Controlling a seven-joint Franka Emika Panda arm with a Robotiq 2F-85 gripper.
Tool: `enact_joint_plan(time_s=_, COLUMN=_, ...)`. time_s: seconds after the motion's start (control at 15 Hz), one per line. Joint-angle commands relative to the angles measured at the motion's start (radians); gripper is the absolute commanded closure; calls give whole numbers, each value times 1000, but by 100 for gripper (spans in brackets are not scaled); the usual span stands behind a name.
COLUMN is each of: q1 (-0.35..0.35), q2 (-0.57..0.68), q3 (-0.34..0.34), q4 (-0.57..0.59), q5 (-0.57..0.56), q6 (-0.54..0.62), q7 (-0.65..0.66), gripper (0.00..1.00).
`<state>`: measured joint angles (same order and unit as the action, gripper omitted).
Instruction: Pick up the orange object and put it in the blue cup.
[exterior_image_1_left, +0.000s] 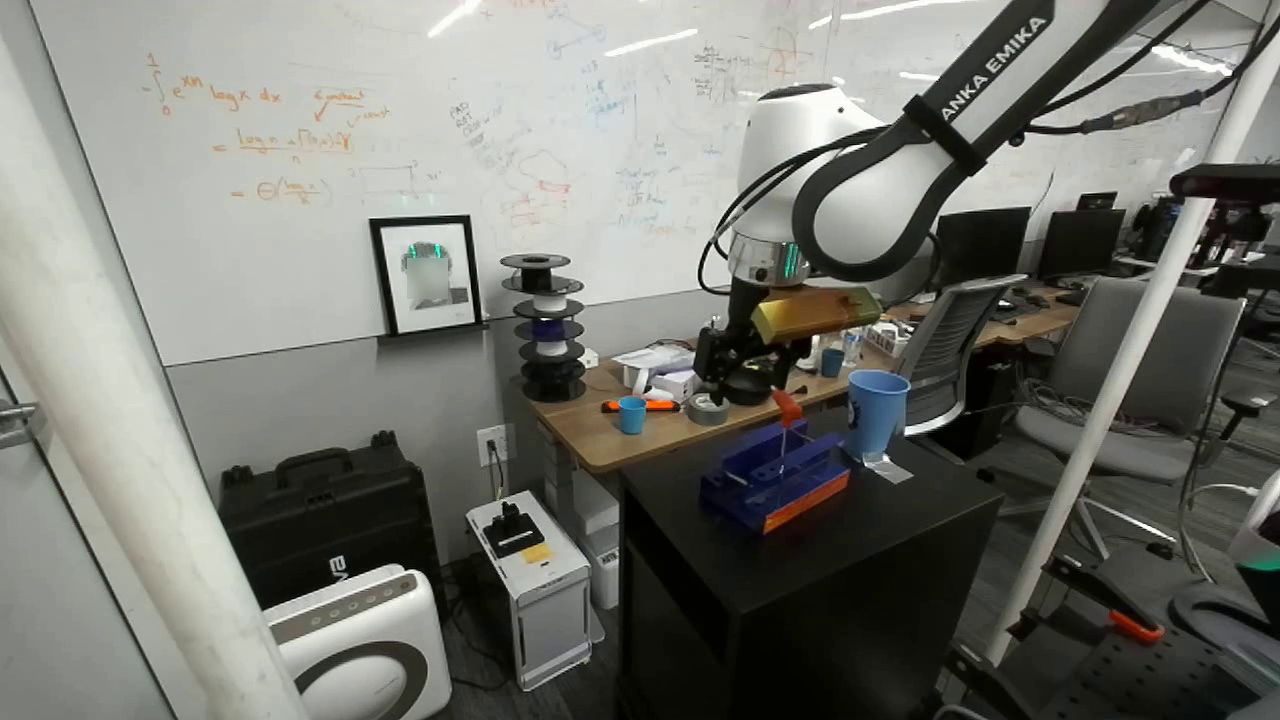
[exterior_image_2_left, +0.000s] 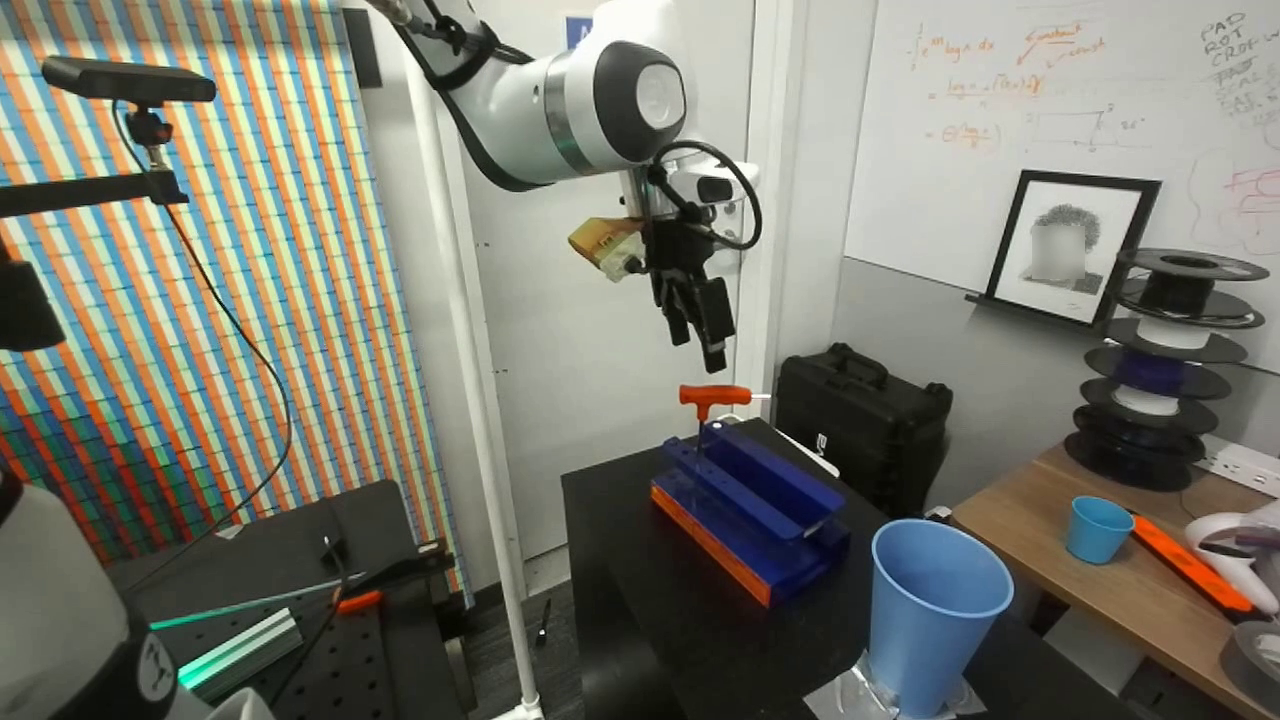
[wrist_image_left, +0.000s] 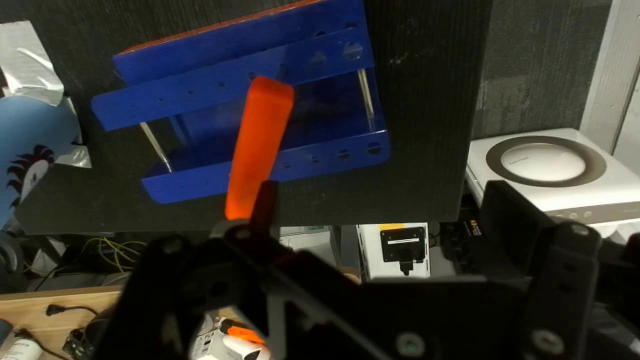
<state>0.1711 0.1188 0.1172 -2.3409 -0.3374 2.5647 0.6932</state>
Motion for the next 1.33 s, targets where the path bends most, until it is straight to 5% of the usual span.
enact_joint_plan(time_s=0.0, q1=19, q2=-28, q3=-24, q4=-24, q5=-48, q6=-22, q7=87, gripper=0)
enact_joint_plan(time_s=0.53, q1=9, q2=-37, q3=-39, q4=-69, q5=-60, q6=-53, q7=137, gripper=0)
enact_joint_plan(time_s=0.6, q1=6, q2=-33, q3=-45, q4=-74, q5=-82, q6=-33, q7=136, gripper=25)
enact_joint_plan(time_s=0.67, q1=6, q2=-27, q3=-55, q4=-73, q5=-126, q6=-24, q7=157, gripper=25)
enact_joint_plan(time_s=1.27, q1=4, q2=-22, q3=-55, q4=-74, q5=-132, q6=-24, q7=130, gripper=90)
